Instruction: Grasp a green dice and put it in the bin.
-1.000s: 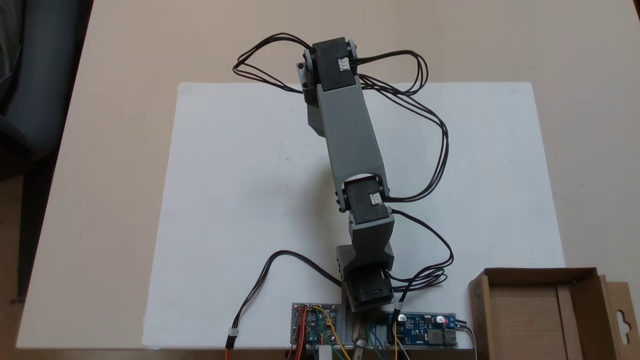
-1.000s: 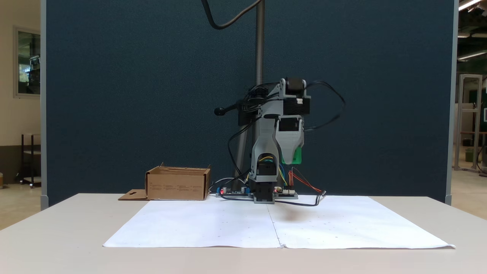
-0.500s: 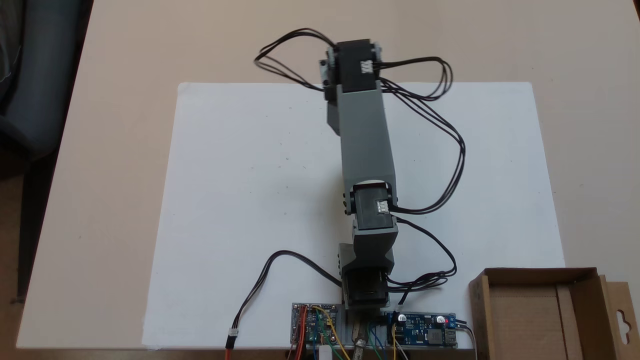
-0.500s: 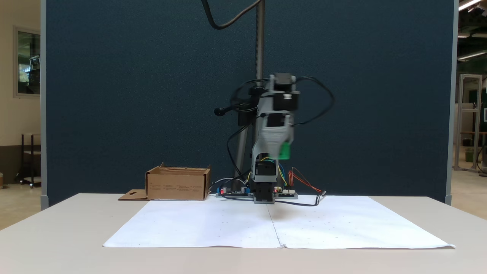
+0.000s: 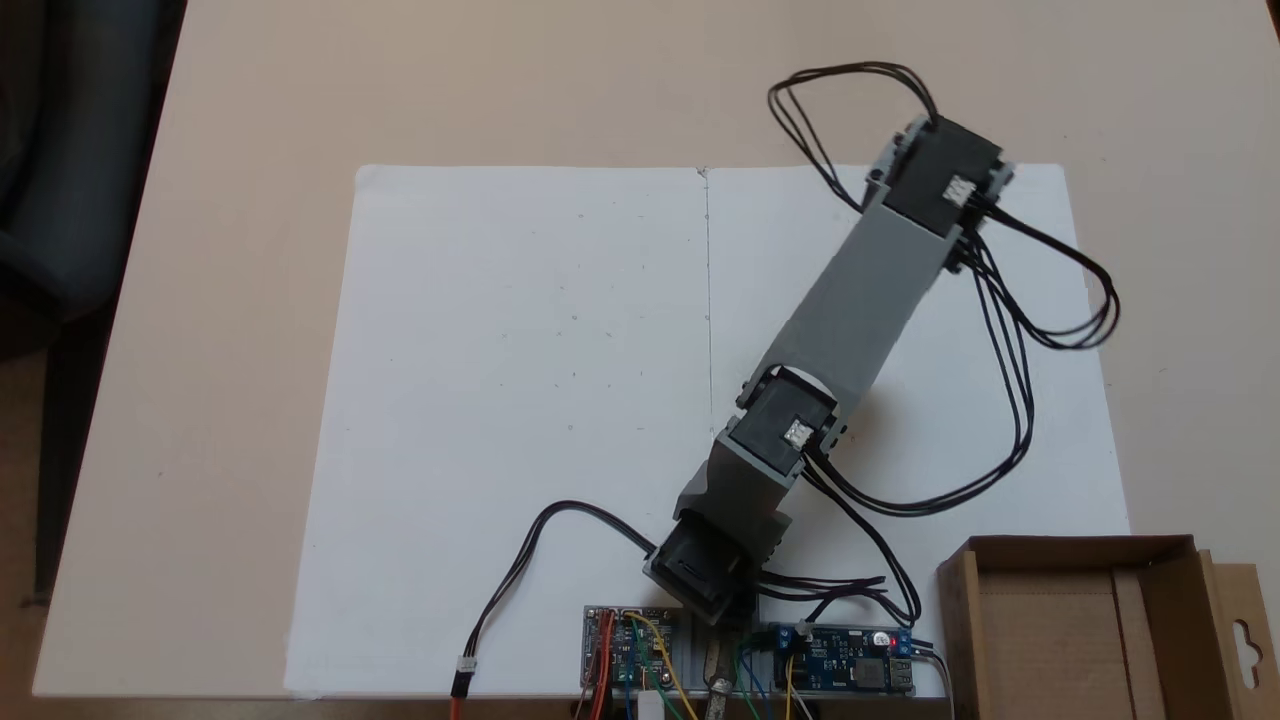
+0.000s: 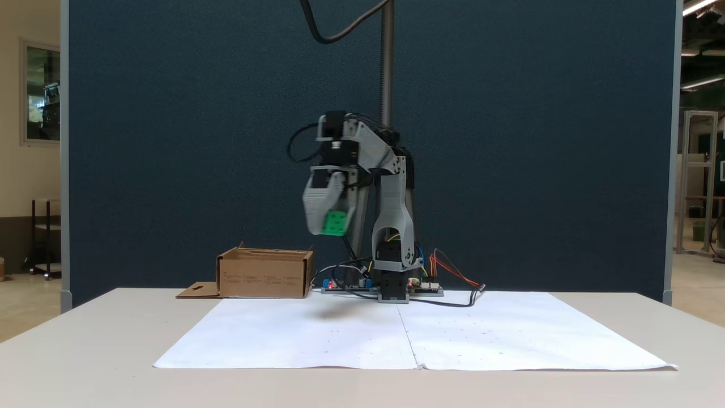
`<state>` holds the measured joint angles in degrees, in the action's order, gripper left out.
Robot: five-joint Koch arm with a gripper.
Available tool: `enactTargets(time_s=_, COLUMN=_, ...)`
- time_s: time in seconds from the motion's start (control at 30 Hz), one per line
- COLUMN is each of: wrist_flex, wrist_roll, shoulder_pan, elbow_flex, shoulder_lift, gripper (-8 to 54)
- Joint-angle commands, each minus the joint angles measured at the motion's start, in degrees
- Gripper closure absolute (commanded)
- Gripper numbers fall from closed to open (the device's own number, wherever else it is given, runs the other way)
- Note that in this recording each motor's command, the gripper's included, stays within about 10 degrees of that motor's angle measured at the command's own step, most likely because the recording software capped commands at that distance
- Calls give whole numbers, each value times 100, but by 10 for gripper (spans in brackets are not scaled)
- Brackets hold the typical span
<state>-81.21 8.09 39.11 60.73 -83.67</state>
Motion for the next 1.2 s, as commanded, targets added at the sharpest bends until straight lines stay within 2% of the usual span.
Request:
enactTargets(time_s=0.0, wrist_flex=-132, wrist_roll=-536, shoulder_pan=633, elbow_flex=-123, shoulder_lift=-53, gripper=337)
enactTargets(time_s=0.23, wrist_flex=-519, wrist_roll=-686, shoulder_pan=1969, elbow_flex=-1775, shoulder_lift=747, gripper=337)
enactTargets(time_s=0.8, wrist_flex=-483, wrist_roll=-1415, shoulder_pan=4860, elbow_flex=-1811, shoulder_lift=1143, gripper=337)
enactTargets(time_s=1.17, wrist_flex=-580, wrist_roll=-2057, shoulder_pan=6064, elbow_flex=-1767, shoulder_lift=1371, gripper=337)
